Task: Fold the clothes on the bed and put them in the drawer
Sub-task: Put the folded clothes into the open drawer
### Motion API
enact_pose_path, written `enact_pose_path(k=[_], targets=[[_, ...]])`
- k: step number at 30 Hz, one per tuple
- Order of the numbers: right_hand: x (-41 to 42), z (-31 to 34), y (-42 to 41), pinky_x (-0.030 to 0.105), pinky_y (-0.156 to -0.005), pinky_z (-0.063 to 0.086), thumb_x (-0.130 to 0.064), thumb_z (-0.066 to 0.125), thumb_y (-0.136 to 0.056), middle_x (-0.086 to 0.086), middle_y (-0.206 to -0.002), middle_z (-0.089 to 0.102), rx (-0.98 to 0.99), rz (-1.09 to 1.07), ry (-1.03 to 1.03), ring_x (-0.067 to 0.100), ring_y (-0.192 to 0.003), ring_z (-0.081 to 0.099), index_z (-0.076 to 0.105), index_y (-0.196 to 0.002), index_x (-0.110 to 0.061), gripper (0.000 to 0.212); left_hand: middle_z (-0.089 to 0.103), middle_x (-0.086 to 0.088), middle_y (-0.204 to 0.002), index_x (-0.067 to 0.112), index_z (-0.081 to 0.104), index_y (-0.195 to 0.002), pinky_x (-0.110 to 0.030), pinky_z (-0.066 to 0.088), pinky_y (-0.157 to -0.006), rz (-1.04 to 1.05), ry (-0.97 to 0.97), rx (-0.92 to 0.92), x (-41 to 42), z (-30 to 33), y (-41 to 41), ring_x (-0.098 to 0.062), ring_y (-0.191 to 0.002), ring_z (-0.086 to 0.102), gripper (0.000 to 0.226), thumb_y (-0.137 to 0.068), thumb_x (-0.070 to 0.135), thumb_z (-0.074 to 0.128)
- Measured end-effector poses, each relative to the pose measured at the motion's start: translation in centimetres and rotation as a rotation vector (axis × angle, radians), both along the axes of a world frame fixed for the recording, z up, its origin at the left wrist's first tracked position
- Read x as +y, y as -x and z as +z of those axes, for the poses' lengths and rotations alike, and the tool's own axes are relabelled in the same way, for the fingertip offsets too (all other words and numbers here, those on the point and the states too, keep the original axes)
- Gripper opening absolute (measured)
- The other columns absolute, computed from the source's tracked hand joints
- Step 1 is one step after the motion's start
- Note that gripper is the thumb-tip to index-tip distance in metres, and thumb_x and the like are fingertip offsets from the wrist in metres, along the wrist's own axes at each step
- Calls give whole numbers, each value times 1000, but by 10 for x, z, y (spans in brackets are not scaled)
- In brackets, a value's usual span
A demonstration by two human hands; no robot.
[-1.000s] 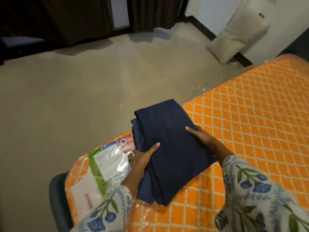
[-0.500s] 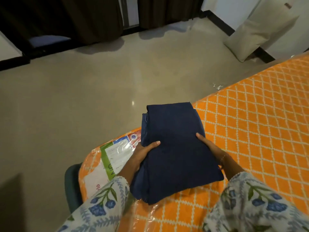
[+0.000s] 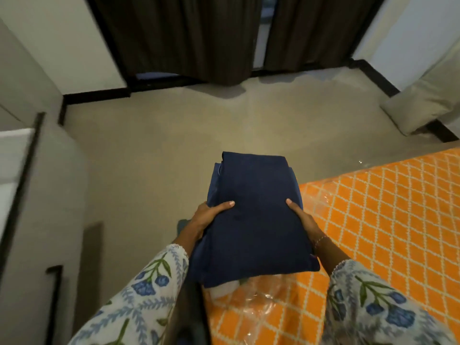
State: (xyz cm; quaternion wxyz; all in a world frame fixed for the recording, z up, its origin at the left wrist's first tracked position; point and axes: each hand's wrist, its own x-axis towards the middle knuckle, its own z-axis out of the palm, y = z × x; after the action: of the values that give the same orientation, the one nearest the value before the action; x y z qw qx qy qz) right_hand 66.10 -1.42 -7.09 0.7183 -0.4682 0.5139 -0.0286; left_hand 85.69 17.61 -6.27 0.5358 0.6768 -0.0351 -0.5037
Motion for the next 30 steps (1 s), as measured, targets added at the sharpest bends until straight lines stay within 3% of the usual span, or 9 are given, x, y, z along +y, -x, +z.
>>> enact_pose_path(k=[5,10,14,18,21,25,30], targets=[[60,86,-98,40,-87,51,-63,80,-47,10,-109,71,-43,177,60,32,-99,67,63,-119,-9,91,67,-2,-108,13,60,-121,-25,53,-71,211,86,-60,88,76,-54,-15,-91,66,55,-74,33,79],[139,172,-196,33,-72,49,-55,65,-79,8,-108,71,-118,391,156,29,-95,67,64,-115,-14,55,68,-4,-114,14,60,-121,-31,55,-83,433,190,-151,186,138,-107,-18,-97,67,55,-72,32,80],[199,215,-282,37,-82,49,-68,73,-58,5,-112,69,-155,577,279,27,-99,66,61,-124,-15,85,67,-5,-116,13,58,-123,-32,53,-85,623,225,-198,262,172,-144,-21,-101,65,56,-74,31,78],[294,237,-388,34,-75,46,-65,67,-71,4,-116,67,-185,853,313,24,-101,64,59,-126,-18,74,67,-5,-116,13,56,-127,-26,53,-74,850,254,-207,362,184,-189,-21,-101,65,64,-72,35,79],[360,229,-465,34,-80,44,-71,67,-67,4,-121,64,-170,1025,391,23,-99,63,54,-130,-16,85,68,-4,-115,14,55,-130,-30,54,-78,981,278,-157,428,167,-216,-23,-102,66,84,-58,45,85],[460,184,-563,30,-76,43,-73,69,-60,0,-121,63,-181,1271,403,18,-97,61,56,-129,-18,88,68,-6,-115,15,52,-132,-34,54,-79,1238,264,-103,504,109,-252,-26,-103,65,89,-55,47,83],[548,90,-643,37,-96,45,-72,67,-63,2,-121,64,-188,1565,441,21,-103,62,59,-125,-20,81,70,-7,-112,15,59,-125,-36,53,-82,1492,251,34,554,18,-271,-28,-102,65,85,-51,47,85]])
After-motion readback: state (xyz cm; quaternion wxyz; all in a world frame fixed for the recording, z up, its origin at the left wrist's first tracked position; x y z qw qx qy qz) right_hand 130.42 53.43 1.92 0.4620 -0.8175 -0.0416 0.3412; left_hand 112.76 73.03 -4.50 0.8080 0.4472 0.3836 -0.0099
